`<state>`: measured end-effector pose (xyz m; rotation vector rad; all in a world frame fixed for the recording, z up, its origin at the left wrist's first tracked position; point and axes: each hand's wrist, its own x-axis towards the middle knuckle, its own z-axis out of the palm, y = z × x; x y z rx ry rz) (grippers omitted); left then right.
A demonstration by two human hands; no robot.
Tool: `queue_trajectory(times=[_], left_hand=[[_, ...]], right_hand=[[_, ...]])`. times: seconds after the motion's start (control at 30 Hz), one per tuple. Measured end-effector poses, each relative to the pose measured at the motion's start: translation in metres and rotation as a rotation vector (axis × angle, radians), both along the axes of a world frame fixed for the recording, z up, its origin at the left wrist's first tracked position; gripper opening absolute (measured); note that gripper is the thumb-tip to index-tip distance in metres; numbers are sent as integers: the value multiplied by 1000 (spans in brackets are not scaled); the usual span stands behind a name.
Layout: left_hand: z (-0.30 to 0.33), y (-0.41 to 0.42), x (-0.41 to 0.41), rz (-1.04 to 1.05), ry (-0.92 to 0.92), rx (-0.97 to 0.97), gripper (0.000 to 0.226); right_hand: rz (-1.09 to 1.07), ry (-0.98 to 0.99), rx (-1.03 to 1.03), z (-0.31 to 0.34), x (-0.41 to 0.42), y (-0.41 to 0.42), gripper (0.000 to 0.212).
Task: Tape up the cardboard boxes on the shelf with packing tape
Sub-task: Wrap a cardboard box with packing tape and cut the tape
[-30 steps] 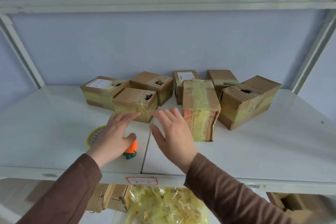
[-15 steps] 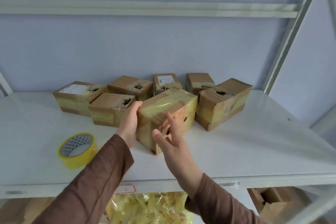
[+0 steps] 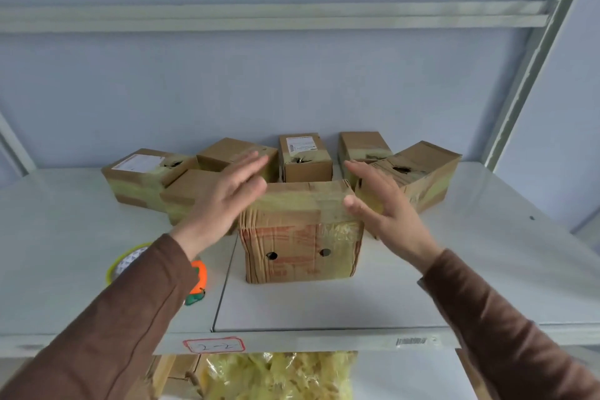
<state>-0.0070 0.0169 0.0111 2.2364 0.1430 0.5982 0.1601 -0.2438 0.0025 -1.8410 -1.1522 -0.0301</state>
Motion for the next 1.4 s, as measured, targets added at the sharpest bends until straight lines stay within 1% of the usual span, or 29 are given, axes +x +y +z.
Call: queue_trajectory(times=[0.07,0.1,0.13,0.17,0.23,0.33,0.43,0.5,0.53,0.57,0.6,0.63,0.67,0.7,0.73,0.8,0.83,0.9,0.93,0.97,1.03,1.07,1.1,1.13,1.23,1.27,1.3,1.33,1.4], left_hand=[[-6,-10,-3,-66,172,323,85],[-10,-15,-3,-67,216,434,87],[-13,-19,-3,-53,217,489,85],[-15,-21,-2,-33,186,510,80],[-19,-23,-1,-1,109,521,70],[-23,-21,3,23,50,507,63],[-25,-21,5,21,56,471,63],[-23,-20,4,-15,55,374,68],[-22,-21,1,-40,47,263,75],[-23,-22,-3,-51,43,92,85],[-23,-25,-8,-29,31,-124,93],[-24,-26,-12,23,23,-359,94],[-26,-27,-13,68,32,-573,91],[-28,-28,-14,85,63,-729,85],[-29,-30,-14,79,94,-816,76],[-31,-37,-16,58,87,-838,67],[-30,-40,-17,56,31,-832,68],[-30,-42,-19,77,-155,-901,71],[-31,-44,-21,102,-238,-944,66],[-34,-46,-22,128,-285,-961,52],[-50,-51,-24,208,-277,-886,14],[-60,-51,-26,225,-245,-841,18],[-66,-51,-27,223,-213,-834,30],[-68,-47,-27,220,-190,-864,40],[-57,-27,-23,209,-86,-1006,72],[-53,-20,-21,191,-24,-1062,77],[-47,-18,-17,161,55,-1094,76],[-43,-19,-12,124,141,-1097,70],[-41,-26,-5,102,271,-1048,62]], right_hand=[[137,-87,-179,0,10,7,85],[188,-145,-249,-1,11,12,90],[215,-208,-307,-3,11,18,91],[215,-268,-338,-6,9,23,90],[177,-342,-317,-12,8,29,80],[144,-376,-259,-17,8,31,67],[150,-363,-281,-15,7,33,68],[196,-265,-273,-14,7,30,73],[231,-153,-244,-14,8,27,76],[262,-5,-193,-15,7,22,79],[269,167,-116,-16,7,17,81],[240,350,-22,-17,6,13,81],[183,517,44,-18,6,10,82],[123,643,56,-19,5,10,85],[88,726,21,-20,3,10,85],[85,798,-36,-22,-3,12,79],[88,806,-2,-22,-6,12,80],[66,811,199,-25,-10,12,81],[58,807,303,-27,-13,10,74],[53,796,359,-32,-17,8,60],[37,817,382,-44,-27,6,28],[25,854,375,-52,-30,5,16],[18,884,361,-59,-32,5,12],[12,898,340,-60,-31,4,20],[-1,929,222,-45,-24,7,68],[14,977,177,-39,-22,10,82],[38,1042,139,-36,-19,13,92],[79,1100,109,-34,-18,16,98],[153,1148,59,-36,-19,24,86]])
